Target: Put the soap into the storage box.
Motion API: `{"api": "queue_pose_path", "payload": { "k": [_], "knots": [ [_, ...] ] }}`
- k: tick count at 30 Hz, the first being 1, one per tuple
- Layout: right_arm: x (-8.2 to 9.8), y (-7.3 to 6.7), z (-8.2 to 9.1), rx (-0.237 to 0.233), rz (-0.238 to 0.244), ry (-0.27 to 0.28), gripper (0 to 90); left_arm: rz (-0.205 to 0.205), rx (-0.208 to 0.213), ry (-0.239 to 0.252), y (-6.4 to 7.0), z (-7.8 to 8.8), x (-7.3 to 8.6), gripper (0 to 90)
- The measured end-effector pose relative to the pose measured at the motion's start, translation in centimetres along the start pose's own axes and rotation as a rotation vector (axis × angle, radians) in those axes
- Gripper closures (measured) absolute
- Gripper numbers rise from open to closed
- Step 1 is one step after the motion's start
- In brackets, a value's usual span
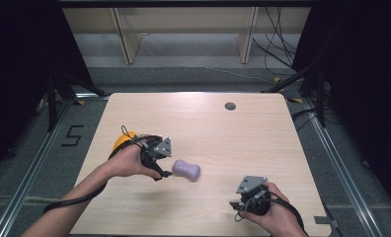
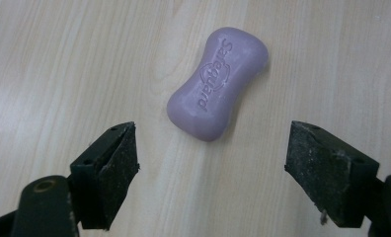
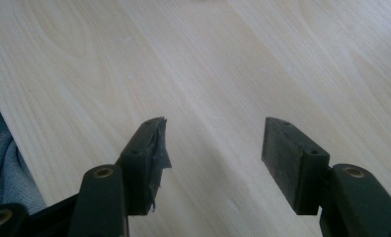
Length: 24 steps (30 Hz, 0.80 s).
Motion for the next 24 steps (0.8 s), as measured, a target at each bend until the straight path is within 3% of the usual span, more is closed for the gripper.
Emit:
{"api": "queue_pose_path", "payload": {
  "k": [3, 9, 20, 24],
  "knots": [
    [0.0, 0.0, 0.0, 0.000, 0.003, -0.001, 43.0, -0.019, 0.017, -0.007, -0.1, -0.3, -0.4, 19.4],
    [0.1, -0.1, 0.1, -0.005, -0.011, -0.017, 43.0, -0.099, 0.061, -0.033, 0.0, -1.4, -0.9, 20.7],
    [0.2, -0.1, 0.1, -0.005, -0.009, -0.010, 43.0, -0.146, 0.092, -0.039, 0.2, -3.6, -1.9, 21.2],
    [0.2, -0.1, 0.1, 0.000, -0.009, -0.009, 43.0, -0.143, 0.104, -0.030, 0.2, -4.3, -2.1, 21.4]
  ]
}}
Point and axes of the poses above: each handheld gripper's, and its own axes: z roughly backward along the jaws, x roughly out of its underside, y roughly to its right, the point moved 8 cm from there along -z, roughly forward along the jaws, and after that the axes turned 4 degrees about -x, right-handed, at the moved point
